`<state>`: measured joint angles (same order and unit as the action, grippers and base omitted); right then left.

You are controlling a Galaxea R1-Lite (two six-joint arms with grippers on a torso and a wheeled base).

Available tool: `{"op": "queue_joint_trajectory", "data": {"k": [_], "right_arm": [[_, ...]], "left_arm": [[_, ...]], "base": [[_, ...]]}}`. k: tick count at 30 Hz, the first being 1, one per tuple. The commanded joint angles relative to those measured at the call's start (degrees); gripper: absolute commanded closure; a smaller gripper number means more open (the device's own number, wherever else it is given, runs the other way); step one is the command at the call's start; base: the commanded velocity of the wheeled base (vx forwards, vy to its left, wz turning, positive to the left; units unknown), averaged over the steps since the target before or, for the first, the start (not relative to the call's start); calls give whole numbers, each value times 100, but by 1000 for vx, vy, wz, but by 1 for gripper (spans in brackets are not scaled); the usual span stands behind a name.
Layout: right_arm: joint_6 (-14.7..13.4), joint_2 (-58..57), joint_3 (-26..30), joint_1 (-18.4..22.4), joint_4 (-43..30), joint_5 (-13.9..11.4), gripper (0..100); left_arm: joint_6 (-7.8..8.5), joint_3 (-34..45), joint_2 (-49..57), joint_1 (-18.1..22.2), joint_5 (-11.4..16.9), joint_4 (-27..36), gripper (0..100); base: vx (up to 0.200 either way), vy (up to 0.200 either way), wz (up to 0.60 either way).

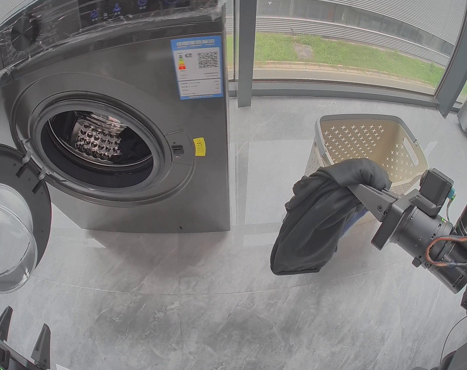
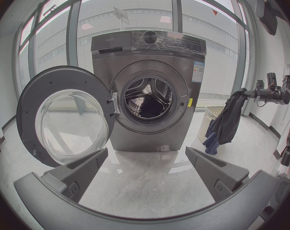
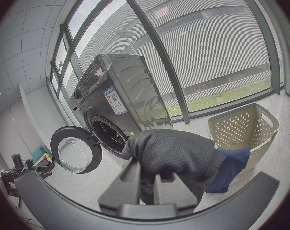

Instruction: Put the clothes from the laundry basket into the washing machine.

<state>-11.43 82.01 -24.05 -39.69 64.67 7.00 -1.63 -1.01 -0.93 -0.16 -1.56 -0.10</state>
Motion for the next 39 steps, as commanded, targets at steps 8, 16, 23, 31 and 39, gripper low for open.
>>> {"op": "queue_joint_trajectory", "data": {"k": [8,16,23,31,39], "right_arm": [[1,-27,23,14,2,-5,100],[1,8,32,14,2,-5,100],[1,17,41,14,2,-5,100],[36,44,32,49,-60,3,100],[-131,44,41,-56,-34,-14,100]], "left_arm": [[-4,101,40,-2,-2,1,0],[-4,101,40,-2,-2,1,0],[-4,101,40,-2,-2,1,0],[-12,101,40,-11,-2,1,0],[-4,101,40,-2,-2,1,0]], "base": [[0,50,0],[-200,0,0],[-29,0,0],[0,200,0],[0,100,0]]}}
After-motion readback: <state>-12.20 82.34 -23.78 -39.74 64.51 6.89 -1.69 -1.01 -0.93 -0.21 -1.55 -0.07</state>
